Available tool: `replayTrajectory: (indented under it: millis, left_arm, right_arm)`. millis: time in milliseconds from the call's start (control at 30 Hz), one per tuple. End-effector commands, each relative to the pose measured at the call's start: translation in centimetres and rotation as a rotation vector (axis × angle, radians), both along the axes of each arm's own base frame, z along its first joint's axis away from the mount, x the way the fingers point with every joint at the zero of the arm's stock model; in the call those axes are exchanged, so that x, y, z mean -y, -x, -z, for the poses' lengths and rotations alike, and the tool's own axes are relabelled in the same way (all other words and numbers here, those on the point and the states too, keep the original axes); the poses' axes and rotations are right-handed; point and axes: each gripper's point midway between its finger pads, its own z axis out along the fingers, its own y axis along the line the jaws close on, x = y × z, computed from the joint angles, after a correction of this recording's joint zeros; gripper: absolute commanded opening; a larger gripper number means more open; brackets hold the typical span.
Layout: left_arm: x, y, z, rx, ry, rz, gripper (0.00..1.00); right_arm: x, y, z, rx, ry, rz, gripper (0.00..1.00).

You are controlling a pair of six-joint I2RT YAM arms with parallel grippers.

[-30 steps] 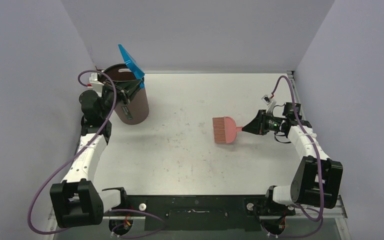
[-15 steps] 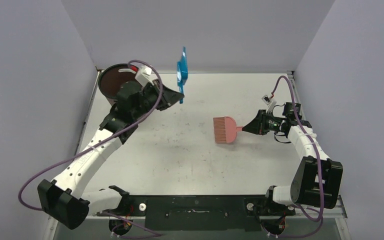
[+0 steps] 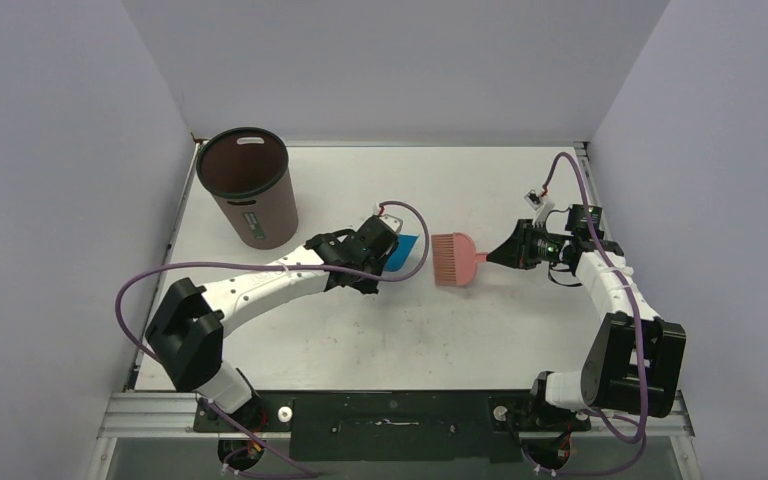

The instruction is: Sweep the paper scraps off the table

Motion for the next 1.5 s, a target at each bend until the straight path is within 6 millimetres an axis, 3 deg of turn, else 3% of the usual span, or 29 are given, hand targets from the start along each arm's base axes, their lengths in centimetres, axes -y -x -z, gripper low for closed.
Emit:
replayTrajectory:
  millis: [0,167,367,533,733,867,1100,1267,1467]
  left_arm:
    - [-1.6,-1.2,0.5,0.041,-0.124,0.025,0.00]
    - [-3.1,-1.1,1.4,0.028,-0.213,0.023,0.00]
    - [-4.0,-0.8,3.3,0.018,-0.266,0.071,0.00]
    - [-3.4,-0.5,4.5,-0.088,-0.215,0.072,0.00]
    - [-2.8,-0.2,5.2,-0.145,-0.156,0.075,0.07]
    - [-2.5,0.2,5.8,-0.178,-0.150,0.088,0.21]
    - [-1.8,0.1,4.7,-0.169,-0.084,0.090,0.37]
    - [-2.3,-1.6,1.3,-0.034,-0.018,0.051,0.42]
    - [-4.2,-3.9,-2.7,0.114,0.101,-0.048,0.58]
  right_arm:
    - [0.5,-1.5,-1.6,0.105,0.028,-0.002,0.05]
    - [2.7,-2.9,-0.6,0.100,0.193,0.034,0.05]
    - [5.5,-5.2,-5.9,0.223,0.439,0.021,0.05]
    - [7.9,-7.3,-8.6,0.362,0.835,0.062,0.05]
    - [8.8,-6.5,-8.4,0.496,1.077,0.107,0.05]
    - [8.8,-5.5,-7.2,0.537,1.178,0.100,0.05]
    - [6.4,-3.3,-4.5,0.555,1.236,-0.010,0.06]
    - [3.8,-1.8,-2.5,0.560,1.202,-0.078,0.06]
    - [-0.6,0.8,0.5,0.522,1.124,-0.258,0.20]
